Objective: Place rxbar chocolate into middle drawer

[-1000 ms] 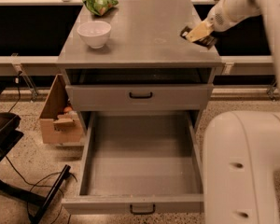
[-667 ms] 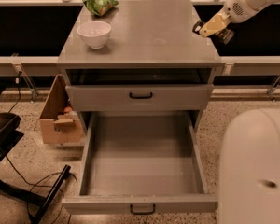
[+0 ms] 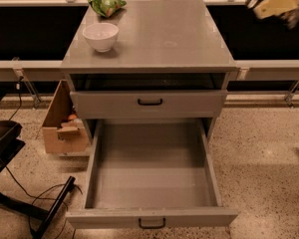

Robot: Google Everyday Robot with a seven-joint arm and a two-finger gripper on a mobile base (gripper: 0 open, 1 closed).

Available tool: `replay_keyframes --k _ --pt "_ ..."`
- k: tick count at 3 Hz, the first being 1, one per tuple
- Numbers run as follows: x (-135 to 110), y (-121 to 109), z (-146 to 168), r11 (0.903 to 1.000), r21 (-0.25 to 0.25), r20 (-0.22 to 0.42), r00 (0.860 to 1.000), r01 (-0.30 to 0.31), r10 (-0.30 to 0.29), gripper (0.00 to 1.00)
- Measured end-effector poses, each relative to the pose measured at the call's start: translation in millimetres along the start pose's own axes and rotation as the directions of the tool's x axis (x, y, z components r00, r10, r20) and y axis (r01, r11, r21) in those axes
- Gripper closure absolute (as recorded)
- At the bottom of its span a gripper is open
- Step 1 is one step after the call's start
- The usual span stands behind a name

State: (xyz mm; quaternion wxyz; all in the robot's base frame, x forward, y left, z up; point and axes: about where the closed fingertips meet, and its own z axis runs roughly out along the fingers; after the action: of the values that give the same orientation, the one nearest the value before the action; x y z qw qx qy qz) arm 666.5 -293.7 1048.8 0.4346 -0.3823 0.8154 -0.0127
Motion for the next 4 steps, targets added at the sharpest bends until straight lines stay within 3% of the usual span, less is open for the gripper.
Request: replay_keyframes --k 1,2,3,4 --pt "-20 19 -76 0.9942 0.104 0.135 0.990 0.024 -0.038 1.00" --pt "-11 53 -78 0.9941 0.108 0.241 0.970 0.009 -0.035 1.00" --pt "74 86 -32 0.9971 0.045 0.198 0.979 -0.061 0.051 1.00" --pt "158 129 31 0.9913 -0.048 0.102 0.987 -0.123 0.127 1.00"
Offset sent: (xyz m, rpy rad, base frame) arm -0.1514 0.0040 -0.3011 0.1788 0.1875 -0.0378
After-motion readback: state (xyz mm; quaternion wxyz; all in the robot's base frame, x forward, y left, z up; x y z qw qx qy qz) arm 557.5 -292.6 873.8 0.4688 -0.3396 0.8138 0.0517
